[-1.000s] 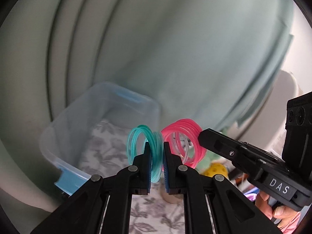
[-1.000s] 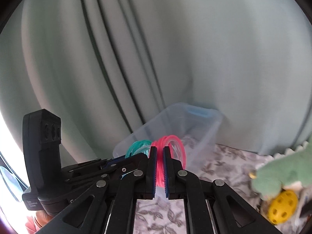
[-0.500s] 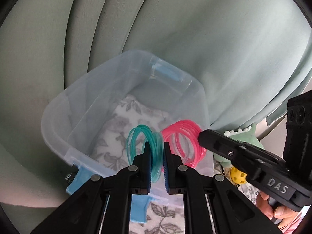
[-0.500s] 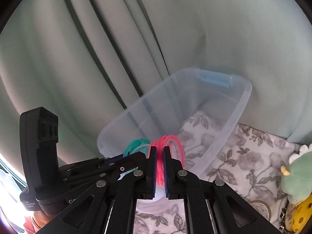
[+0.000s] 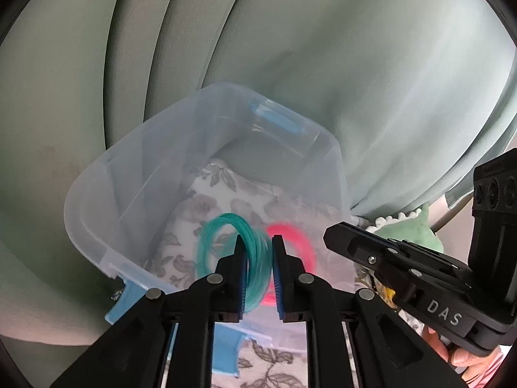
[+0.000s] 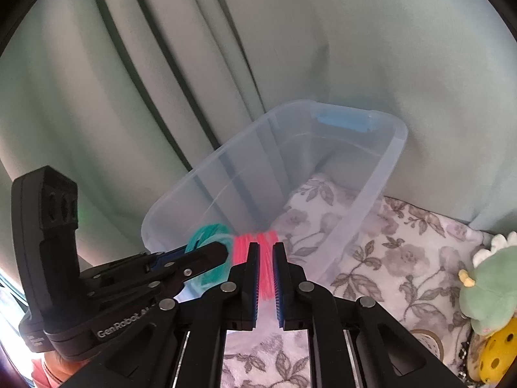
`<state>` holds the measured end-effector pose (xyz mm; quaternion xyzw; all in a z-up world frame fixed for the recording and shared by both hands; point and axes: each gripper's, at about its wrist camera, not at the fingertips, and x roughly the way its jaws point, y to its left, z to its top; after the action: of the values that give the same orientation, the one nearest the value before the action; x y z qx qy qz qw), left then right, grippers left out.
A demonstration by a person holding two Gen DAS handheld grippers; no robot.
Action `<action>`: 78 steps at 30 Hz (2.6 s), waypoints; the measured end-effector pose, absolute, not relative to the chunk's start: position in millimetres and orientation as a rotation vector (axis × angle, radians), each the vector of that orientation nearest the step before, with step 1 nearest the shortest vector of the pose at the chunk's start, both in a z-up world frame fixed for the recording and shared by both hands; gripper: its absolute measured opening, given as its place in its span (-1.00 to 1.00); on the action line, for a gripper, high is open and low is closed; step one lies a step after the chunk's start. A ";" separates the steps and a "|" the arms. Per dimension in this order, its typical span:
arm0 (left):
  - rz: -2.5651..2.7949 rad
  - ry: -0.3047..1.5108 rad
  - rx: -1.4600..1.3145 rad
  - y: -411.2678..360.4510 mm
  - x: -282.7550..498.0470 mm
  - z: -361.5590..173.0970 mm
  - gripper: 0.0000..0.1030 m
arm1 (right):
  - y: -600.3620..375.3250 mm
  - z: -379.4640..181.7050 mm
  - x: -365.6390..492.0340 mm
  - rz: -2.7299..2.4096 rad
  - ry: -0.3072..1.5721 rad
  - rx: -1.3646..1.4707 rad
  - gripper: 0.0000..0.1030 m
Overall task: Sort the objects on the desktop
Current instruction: 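Carry the held slinkies with the right tool over the clear bin and release, then move the right tool to the brown tape roll and grasp its rim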
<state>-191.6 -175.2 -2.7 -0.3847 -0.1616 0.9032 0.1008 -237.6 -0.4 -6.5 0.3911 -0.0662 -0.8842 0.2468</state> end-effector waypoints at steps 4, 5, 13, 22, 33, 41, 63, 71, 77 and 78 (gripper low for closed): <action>2.675 -0.482 -1.151 -174.4 -185.7 0.1 -0.48 | 2.3 -0.3 -230.2 -2.420 -0.186 1.068 -0.79; 2.675 -0.484 -1.150 -174.3 -182.7 1.4 -0.46 | 2.8 1.5 -227.5 -2.421 -0.185 1.064 -0.79; 2.712 -0.435 -1.121 -159.5 -156.5 15.4 -0.13 | 9.2 9.4 -194.8 -2.416 -0.175 1.036 -0.79; 2.704 -0.368 -1.067 -129.1 -116.5 24.9 0.09 | 43.5 4.9 -145.0 -2.452 -0.247 1.045 -0.37; 2.606 -0.337 -1.144 -83.5 -77.2 -5.0 0.11 | 134.5 -31.9 -89.8 -2.605 -0.462 1.154 -0.10; 2.579 -0.363 -1.220 -41.6 -68.0 -45.1 0.11 | 185.5 -60.3 -59.5 -2.661 -0.565 1.272 -0.10; 2.563 -0.392 -1.351 -6.0 -131.6 -93.7 0.11 | 178.4 -92.6 -113.4 -2.593 -0.520 1.396 -0.10; 2.574 -0.359 -1.402 -4.0 -161.5 -105.6 0.10 | 166.6 -102.2 -157.6 -2.534 -0.515 1.399 -0.09; 2.571 -0.360 -1.412 -4.2 -169.7 -114.3 0.10 | 162.7 -116.7 -183.0 -2.501 -0.508 1.434 -0.09; 2.575 -0.349 -1.410 -3.3 -170.8 -115.7 0.10 | 163.0 -118.6 -185.5 -2.498 -0.506 1.438 -0.09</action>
<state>-170.8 -3.3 -115.7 -0.4749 -0.1174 0.8672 0.0925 -185.5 163.0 -118.6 0.4886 -0.1719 -0.8486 0.1075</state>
